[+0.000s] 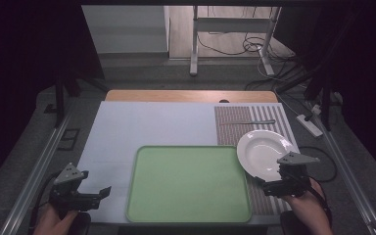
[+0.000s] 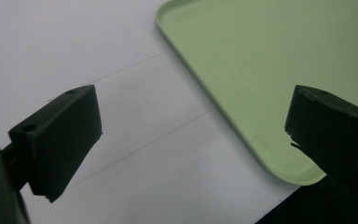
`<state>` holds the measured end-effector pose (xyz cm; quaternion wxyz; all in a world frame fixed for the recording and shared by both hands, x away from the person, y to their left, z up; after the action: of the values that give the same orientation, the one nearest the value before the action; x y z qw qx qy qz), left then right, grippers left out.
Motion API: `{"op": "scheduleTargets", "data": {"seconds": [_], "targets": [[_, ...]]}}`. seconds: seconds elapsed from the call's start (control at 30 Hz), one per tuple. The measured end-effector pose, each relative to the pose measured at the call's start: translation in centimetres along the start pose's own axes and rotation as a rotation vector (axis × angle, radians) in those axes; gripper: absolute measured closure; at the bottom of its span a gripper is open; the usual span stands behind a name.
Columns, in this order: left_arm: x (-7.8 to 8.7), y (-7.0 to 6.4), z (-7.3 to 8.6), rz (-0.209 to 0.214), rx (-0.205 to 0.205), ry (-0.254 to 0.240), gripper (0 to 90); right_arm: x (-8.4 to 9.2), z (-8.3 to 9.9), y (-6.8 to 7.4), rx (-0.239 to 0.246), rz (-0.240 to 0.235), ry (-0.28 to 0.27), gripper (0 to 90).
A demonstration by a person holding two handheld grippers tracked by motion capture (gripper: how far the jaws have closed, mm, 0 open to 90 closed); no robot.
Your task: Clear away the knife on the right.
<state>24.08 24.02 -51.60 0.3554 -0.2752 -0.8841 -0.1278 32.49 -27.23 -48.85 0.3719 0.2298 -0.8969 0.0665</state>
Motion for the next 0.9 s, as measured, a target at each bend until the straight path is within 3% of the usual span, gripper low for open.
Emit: {"op": "scheduleTargets", "data": {"seconds": [0.33,0.9], "targets": [[0.0,0.0,0.0,-0.001,-0.001,0.0,3.8,-0.9,-0.9,0.4,0.014,-0.026,0.007,0.4],[0.0,0.0,0.0,0.0,0.002,0.002,3.9,-2.7,-2.2,0.2,-0.029,-0.05,0.009,0.5]]}}
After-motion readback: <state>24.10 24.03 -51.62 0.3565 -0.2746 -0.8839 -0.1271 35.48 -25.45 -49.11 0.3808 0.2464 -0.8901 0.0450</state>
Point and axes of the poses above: each handheld gripper's, and its own axes: x roughly backward along the jaws, z roughly out of its underside, y roughly to its left, the point moved 8 cm from there along -x, roughly forward along the jaws, and after that the axes turned 10 degrees about -x, right-handed, at the moved point
